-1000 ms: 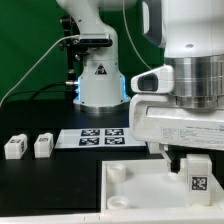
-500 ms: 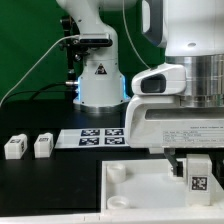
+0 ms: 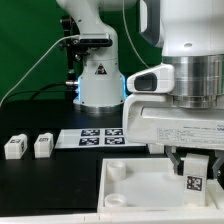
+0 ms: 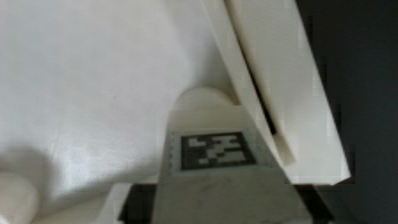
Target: Assemble one leg
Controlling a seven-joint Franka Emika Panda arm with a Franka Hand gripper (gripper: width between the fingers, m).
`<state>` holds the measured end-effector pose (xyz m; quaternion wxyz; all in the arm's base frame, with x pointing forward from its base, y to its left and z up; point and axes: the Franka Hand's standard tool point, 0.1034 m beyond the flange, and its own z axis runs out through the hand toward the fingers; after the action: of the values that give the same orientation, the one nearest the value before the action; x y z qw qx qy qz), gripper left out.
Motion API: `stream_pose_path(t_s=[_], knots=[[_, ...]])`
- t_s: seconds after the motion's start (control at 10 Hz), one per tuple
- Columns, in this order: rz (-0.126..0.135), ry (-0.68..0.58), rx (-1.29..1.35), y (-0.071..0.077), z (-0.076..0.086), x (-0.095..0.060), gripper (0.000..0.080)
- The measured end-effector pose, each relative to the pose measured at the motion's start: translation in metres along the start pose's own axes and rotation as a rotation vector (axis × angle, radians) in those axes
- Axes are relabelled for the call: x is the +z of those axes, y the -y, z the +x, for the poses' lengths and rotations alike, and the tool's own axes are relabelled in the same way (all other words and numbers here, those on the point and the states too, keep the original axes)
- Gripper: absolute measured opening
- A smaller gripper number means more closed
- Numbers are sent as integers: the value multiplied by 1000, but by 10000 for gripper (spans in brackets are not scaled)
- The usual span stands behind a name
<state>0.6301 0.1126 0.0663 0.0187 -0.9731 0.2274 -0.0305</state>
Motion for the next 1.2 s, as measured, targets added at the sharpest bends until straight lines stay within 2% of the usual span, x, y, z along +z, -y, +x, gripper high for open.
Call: stream_pose_path(t_s=[0.4, 0.6, 0.7, 0.8, 1.2], knots=[[1, 1, -33, 0, 0, 0, 292], [9, -6, -34, 2, 1, -9, 304], [15, -11, -34, 3, 2, -14, 514], [19, -15, -34, 4, 3, -18, 611], [29, -24, -37, 10, 5, -27, 641]])
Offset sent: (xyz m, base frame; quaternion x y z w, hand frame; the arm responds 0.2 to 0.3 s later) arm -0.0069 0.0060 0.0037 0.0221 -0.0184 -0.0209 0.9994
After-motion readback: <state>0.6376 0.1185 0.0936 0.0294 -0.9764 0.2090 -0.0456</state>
